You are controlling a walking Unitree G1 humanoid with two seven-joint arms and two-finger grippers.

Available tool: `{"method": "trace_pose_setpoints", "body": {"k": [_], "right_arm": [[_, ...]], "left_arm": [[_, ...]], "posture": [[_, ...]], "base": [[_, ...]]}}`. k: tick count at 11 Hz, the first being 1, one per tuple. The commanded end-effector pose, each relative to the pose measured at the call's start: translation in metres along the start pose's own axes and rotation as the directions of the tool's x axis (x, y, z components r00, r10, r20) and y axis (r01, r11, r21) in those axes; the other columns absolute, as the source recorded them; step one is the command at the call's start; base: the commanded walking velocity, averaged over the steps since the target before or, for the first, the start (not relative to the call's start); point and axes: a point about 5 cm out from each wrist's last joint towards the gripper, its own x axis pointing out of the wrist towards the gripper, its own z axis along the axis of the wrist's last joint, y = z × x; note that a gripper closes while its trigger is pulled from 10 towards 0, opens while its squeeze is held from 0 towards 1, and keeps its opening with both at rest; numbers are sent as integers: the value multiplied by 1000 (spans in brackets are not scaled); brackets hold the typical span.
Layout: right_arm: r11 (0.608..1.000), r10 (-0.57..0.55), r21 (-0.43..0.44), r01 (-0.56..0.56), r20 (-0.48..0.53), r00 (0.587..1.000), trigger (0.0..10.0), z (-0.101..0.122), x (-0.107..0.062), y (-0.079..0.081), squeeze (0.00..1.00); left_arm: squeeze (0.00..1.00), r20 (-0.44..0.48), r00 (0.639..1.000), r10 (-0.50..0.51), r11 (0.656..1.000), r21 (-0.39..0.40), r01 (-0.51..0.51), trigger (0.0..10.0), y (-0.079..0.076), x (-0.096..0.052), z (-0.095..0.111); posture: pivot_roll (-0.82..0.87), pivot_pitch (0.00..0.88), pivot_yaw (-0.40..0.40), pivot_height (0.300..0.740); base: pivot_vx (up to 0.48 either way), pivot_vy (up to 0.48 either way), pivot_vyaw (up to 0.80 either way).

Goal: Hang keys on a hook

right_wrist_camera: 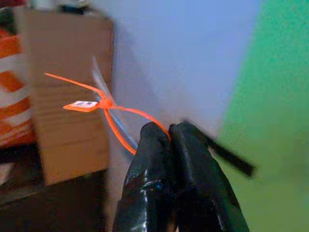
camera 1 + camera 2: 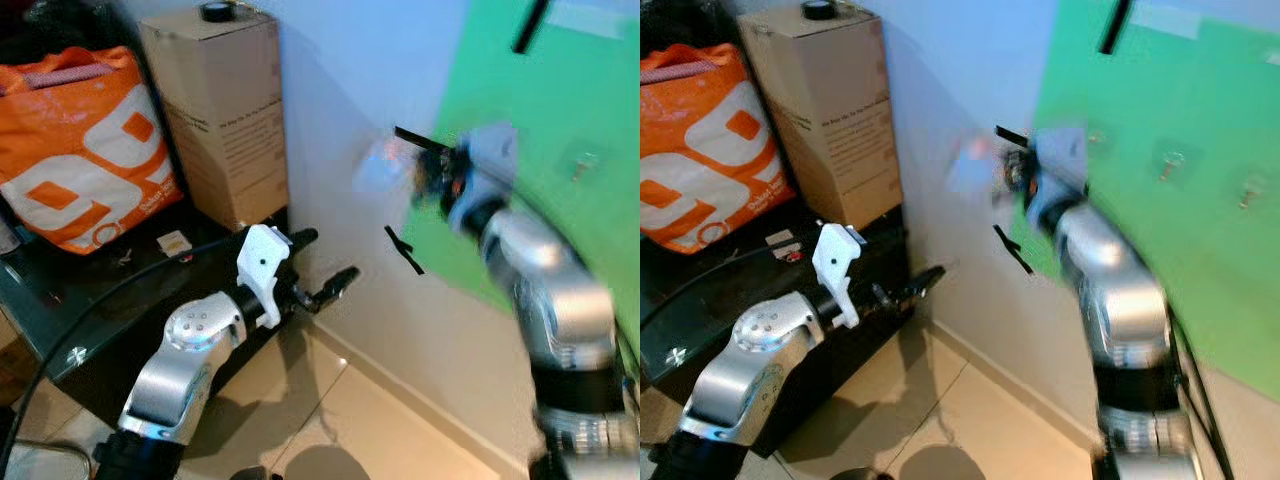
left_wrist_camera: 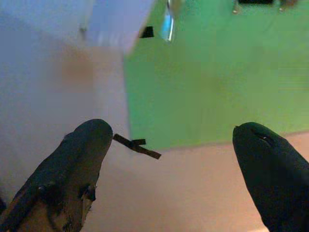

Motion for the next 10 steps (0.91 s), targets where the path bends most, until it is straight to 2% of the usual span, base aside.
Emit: {"method": "trace_pose_setpoints", "body": {"k": [1,2,4,5,6,7,9,10], "right_arm": [[999,-35,15,36,-12,999,10000,-2,1,-7,0],[998,-53,32,53,-9,999,10000,-4,-3,-8,0],[996,-47,80,48,-14,999,10000,-24,-26,4,0],[990,-30,139,37,-58,998,10000,-46,-48,17,0],[986,-40,159,57,-108,993,10000,-60,-62,21,0],[971,-115,184,154,-209,971,10000,-84,-91,23,0],[965,-204,112,236,-243,948,10000,-86,-95,15,0],[966,-208,98,238,-247,946,10000,-87,-92,14,0]], "left_arm": [[0,-9,1000,-10,1000,12,10,10000,0,3,0],[0,-16,1000,14,999,47,-13,10000,3,3,3],[0,-40,979,198,974,118,-192,10000,19,1,-1],[0,-6,972,234,969,83,-233,10000,18,-3,0],[0,-13,972,236,969,77,-234,10000,17,-4,-2],[0,-40,961,275,959,81,-271,10000,18,-6,-9],[0,-84,939,332,940,104,-323,10000,19,-10,-21],[0,-112,924,365,926,146,-348,10000,19,-12,-26]], "posture": [[-48,0,41,740],[-53,0,35,740],[-68,0,55,740],[-78,0,62,740],[-79,0,63,740],[-86,0,70,740],[-94,0,66,740],[-87,0,51,740]], "base": [[0,0,0],[0,0,0],[0,0,0],[0,0,0],[0,360,-750],[0,480,-800],[0,480,0],[0,0,0]]}}
